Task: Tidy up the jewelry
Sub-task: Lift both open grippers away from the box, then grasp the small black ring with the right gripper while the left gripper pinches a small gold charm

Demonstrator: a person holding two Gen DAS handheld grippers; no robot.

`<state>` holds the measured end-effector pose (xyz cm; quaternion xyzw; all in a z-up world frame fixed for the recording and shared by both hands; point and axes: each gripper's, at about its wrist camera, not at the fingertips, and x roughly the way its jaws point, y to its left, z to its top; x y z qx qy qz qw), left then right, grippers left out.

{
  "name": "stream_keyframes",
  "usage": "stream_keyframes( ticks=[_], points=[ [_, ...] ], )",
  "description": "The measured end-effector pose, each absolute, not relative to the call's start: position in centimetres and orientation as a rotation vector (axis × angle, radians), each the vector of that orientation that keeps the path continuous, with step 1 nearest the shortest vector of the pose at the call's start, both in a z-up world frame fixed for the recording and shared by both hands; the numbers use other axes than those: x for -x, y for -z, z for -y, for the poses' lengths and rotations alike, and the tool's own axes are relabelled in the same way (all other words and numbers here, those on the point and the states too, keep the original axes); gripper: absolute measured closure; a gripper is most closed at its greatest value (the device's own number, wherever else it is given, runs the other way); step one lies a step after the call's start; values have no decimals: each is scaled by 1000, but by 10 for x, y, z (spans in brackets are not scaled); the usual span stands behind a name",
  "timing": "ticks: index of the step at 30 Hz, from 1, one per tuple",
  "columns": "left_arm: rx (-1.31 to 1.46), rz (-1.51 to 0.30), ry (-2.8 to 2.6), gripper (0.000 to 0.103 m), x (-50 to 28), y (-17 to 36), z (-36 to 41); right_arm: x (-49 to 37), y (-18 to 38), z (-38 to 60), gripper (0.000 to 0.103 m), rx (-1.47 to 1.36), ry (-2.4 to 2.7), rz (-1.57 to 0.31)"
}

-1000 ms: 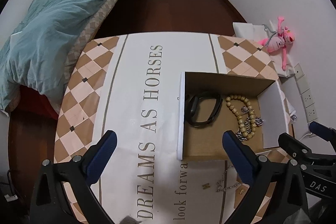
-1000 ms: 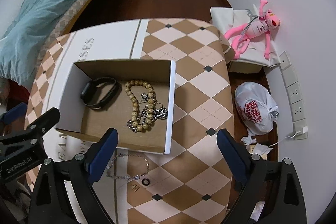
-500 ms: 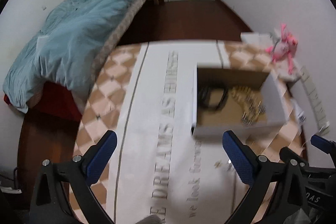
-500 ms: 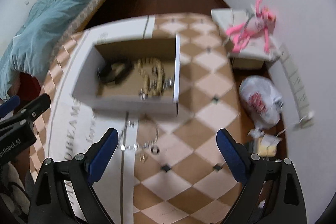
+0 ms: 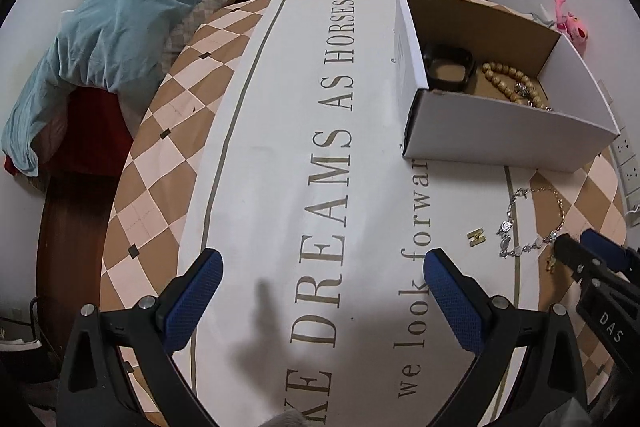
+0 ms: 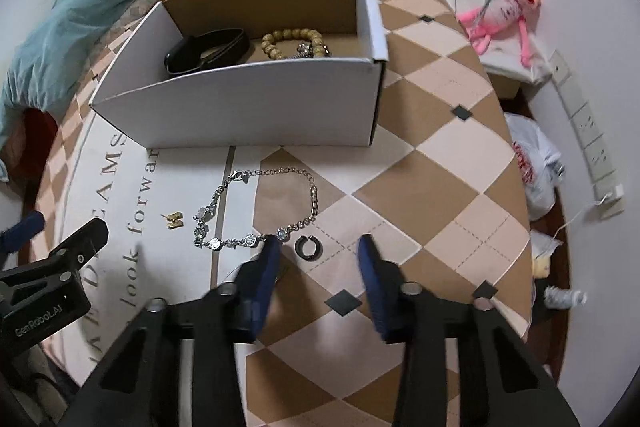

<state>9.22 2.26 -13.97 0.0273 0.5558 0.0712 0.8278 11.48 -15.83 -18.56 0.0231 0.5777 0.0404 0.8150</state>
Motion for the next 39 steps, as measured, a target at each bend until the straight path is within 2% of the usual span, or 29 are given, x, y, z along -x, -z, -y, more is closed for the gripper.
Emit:
stream_keyframes(
  ticks=[2, 9, 22, 24, 26, 33, 35, 37, 39],
  points=[
    [-62, -1186, -145, 1, -92, 142, -20, -114, 185, 153, 90, -23, -91, -1224],
    [-44, -1188, -63, 1, -84, 140, 6, -104, 176, 180, 90, -101, -85, -1212],
    [-59, -1182, 139, 3, -76, 144, 107, -76, 172, 255, 90, -229, 29, -1199],
    [-73, -1184, 136, 13, -76, 145, 115, -74, 170, 264, 90, -237, 43, -1195],
    [-76, -1191, 138, 28, -78, 148, 120, -73, 168, 269, 90, -243, 50, -1192],
    [-81, -1191, 146, 65, -81, 152, 122, -76, 161, 276, 90, -260, 57, -1172],
    [-79, -1188, 150, 83, -82, 151, 122, -77, 160, 275, 90, -261, 55, -1167],
    [-73, -1187, 156, 92, -83, 151, 123, -78, 159, 273, 89, -262, 53, -1165],
    [-59, -1187, 165, 93, -83, 152, 122, -78, 157, 272, 89, -264, 52, -1160]
  ],
)
